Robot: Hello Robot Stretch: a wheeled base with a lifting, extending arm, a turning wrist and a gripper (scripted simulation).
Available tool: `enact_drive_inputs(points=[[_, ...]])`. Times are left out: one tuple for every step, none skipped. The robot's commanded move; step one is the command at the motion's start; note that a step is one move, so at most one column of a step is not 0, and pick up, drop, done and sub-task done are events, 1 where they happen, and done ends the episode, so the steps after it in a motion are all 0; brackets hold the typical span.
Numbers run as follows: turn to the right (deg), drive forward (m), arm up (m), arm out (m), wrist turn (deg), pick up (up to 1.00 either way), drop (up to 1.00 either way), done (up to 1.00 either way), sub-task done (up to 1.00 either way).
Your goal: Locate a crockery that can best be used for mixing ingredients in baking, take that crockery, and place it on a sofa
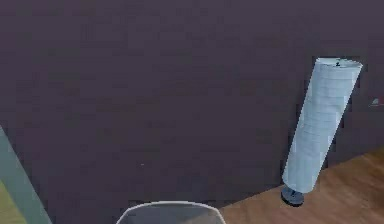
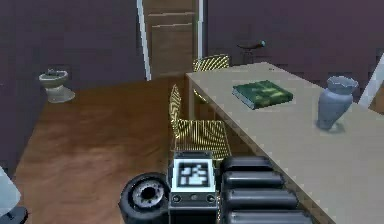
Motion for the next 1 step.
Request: enact_drive_inputs(points=[[-45.0,0.0,0.0,0.0,0.0,0.0,0.0,0.0,0.0]])
